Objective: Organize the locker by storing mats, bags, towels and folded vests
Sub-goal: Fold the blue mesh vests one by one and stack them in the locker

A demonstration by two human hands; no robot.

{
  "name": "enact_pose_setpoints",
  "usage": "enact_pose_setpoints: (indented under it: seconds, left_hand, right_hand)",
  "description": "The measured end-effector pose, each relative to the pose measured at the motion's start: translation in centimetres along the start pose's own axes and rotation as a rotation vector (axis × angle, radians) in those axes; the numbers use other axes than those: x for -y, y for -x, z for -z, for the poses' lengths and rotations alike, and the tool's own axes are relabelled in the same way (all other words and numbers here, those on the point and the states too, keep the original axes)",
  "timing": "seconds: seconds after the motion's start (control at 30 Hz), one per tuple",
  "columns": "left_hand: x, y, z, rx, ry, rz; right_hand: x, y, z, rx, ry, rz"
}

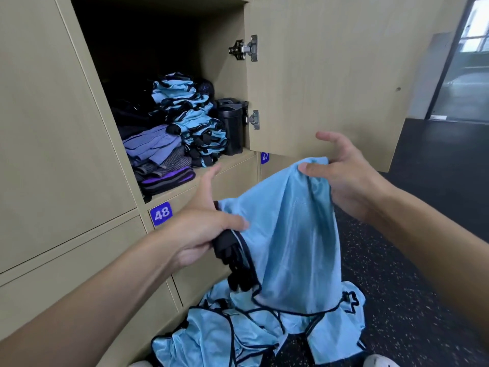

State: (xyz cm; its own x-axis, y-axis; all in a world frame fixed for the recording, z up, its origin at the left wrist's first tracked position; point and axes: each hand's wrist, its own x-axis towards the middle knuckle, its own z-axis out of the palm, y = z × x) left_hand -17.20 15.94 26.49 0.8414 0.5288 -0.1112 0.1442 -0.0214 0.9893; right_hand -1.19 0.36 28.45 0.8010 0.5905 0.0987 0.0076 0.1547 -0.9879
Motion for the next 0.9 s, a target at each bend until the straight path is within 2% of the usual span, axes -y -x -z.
enact_pose_setpoints:
  seconds: [0.07, 0.2, 0.27, 0.37, 0.43, 0.57, 0.7, 0.83, 0.9]
  left_hand:
    - [-0.4, -0.3, 0.3, -0.117, 0.063, -0.036]
    - [-1.1, -0.7, 1.4, -0.286, 0.273, -0.042]
    - [-1.2, -0.4, 1.5, -0.242, 0.326, 0.019]
    - [-1.0, 0.6, 0.7, -0.004, 0.14, 0.105]
    - [-0.7, 1.0, 0.4, 0.057, 0.023, 0.111]
    - [-0.4, 0.3, 1.3, -0.06, -0.01, 0.041]
    - [-0.3, -0.7, 1.5, -0.199, 0.16, -0.072]
    - [-0.7, -1.2, 1.3, -0.28, 0.371, -0.107]
    - [-1.3, -1.2, 1.4, -0.265, 0.428, -0.074]
  right_hand:
    - [0.2, 0.0, 0.5, 0.037, 0.035, -0.008]
    - [0.0, 0.7, 0.3, 0.248, 0.232, -0.117]
    - [-0.3, 0.7, 0.2, 0.179, 0.191, -0.101]
    - [-0.3, 0.6, 0.1, 0.085, 0.081, -0.068]
    - [-0.2, 0.5, 0.3, 0.064, 0.038, -0.04]
    - [-0.2, 0.1, 0.7, -0.031, 0.079, 0.036]
    - [-0.3, -0.3, 1.2, -0.071, 0.117, 0.067]
    - [-0.4, -0.5, 1.3, -0.021, 0.091, 0.05]
    - [-0.5, -0.6, 1.2, 0.04, 0.136, 0.041]
